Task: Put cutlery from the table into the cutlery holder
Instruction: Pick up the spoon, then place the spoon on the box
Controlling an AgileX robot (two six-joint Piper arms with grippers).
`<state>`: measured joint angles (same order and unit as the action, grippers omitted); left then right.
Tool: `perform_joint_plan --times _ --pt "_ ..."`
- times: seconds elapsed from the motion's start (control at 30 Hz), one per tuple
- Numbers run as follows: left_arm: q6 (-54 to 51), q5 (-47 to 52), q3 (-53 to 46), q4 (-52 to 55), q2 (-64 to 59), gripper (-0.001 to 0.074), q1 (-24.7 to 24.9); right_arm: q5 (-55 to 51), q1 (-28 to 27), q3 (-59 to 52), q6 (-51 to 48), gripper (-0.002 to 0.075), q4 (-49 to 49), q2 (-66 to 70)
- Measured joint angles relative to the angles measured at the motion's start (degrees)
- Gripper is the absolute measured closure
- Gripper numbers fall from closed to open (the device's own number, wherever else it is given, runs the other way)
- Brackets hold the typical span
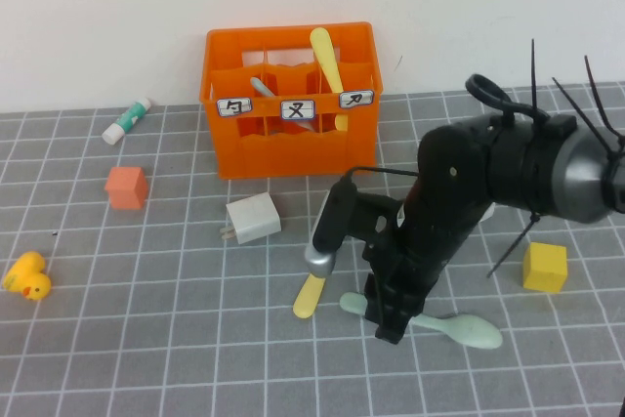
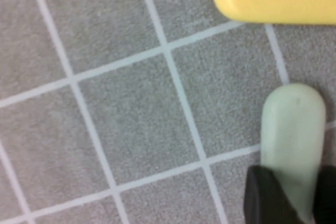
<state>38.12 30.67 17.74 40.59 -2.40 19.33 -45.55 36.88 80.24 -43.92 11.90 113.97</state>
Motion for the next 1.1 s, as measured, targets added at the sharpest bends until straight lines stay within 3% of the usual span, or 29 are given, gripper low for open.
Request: perform_joint_plan --times 0.5,0.8,1.1 --pt "0.13 0.00 0.00 0.02 0.00 0.0736 0.00 -4.42 0.00 8.23 -0.57 0.0547 -1.07 -2.62" --pt "0.13 0.00 0.00 0.13 0.00 0.0736 0.00 11.30 0.00 8.23 -0.70 0.0547 6.77 -5.49" --pt "0.13 0.00 0.00 0.13 0.00 0.0736 0.00 37.84 0.00 8.23 -0.61 0.0548 18.44 -7.05"
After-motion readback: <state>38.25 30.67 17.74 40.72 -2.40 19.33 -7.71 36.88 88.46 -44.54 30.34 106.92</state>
